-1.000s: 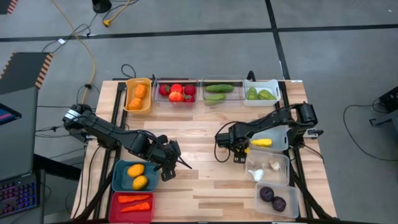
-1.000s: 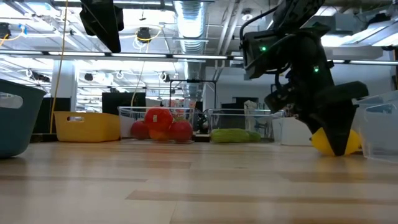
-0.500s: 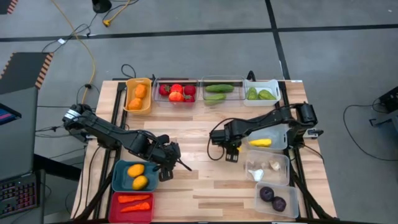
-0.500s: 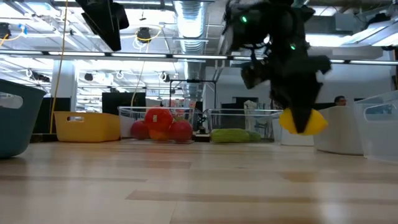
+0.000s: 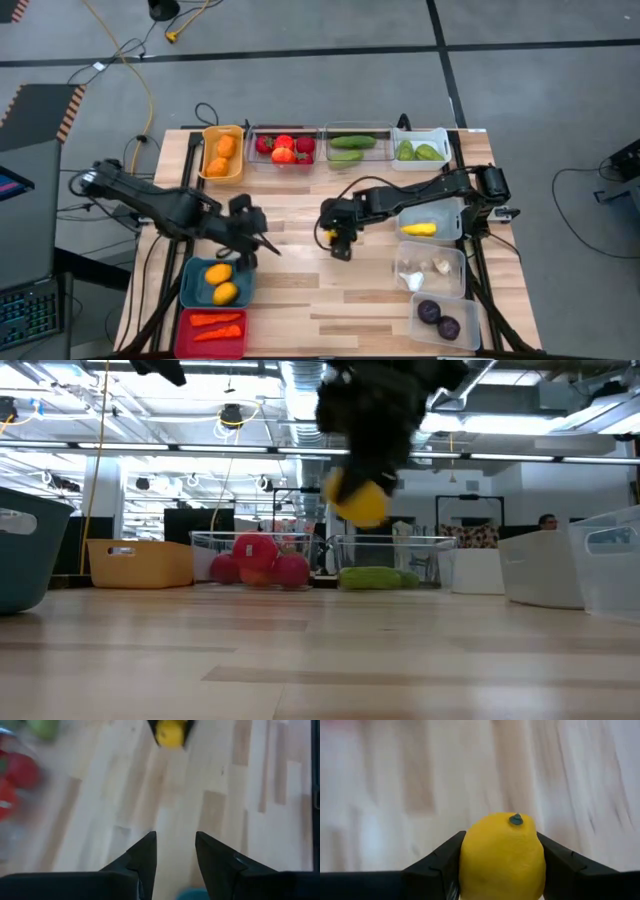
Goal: Sort produce into baskets
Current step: Put the yellow lemon into the blue bin
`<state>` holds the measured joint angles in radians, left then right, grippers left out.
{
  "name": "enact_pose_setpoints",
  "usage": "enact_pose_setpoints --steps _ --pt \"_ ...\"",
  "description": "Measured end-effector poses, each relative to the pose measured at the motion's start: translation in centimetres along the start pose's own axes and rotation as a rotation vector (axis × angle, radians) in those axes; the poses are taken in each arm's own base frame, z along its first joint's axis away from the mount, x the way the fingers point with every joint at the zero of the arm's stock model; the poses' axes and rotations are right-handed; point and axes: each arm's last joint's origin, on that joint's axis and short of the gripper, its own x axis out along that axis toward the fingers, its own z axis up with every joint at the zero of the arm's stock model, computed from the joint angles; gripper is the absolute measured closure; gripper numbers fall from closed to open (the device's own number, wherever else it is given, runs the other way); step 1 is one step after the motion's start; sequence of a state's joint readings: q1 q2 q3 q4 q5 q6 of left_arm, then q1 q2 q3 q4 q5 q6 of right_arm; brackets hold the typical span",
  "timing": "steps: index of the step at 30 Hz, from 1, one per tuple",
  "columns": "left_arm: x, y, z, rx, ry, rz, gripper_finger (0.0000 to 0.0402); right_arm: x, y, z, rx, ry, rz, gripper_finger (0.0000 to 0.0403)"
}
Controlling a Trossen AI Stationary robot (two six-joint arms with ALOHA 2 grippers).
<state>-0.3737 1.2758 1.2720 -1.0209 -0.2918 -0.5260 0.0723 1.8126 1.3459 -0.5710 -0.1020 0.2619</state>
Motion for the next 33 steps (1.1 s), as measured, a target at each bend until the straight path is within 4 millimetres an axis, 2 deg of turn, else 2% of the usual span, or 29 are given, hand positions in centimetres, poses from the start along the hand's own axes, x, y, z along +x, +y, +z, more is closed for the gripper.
enact_pose_setpoints --steps 7,13,18,24,33 --pt "-2.9 1.6 -0.6 0.039 -0.101 0.036 0.0288 -0.5 1.8 3.4 -0.059 -0.369 0.14 0.0176" --pt "-2.8 2.8 -2.5 0.095 -0.182 0.03 0.0288 -0.2 3.8 5.2 -0.119 -0.628 0.235 0.0176" --pt "-3.4 4.5 -4.7 0.07 -0.278 0.018 0.0288 2.0 4.9 6.2 -0.151 -0.828 0.31 0.0175" --pt "-4.5 6.5 -7.3 0.031 -0.365 0.03 0.0288 5.5 5.3 7.0 -0.173 -1.03 0.375 0.0175" --pt "-4.3 8.5 -10.7 -0.024 -0.484 -0.003 0.0288 10.8 6.8 9.8 -0.186 -1.07 0.407 0.0175"
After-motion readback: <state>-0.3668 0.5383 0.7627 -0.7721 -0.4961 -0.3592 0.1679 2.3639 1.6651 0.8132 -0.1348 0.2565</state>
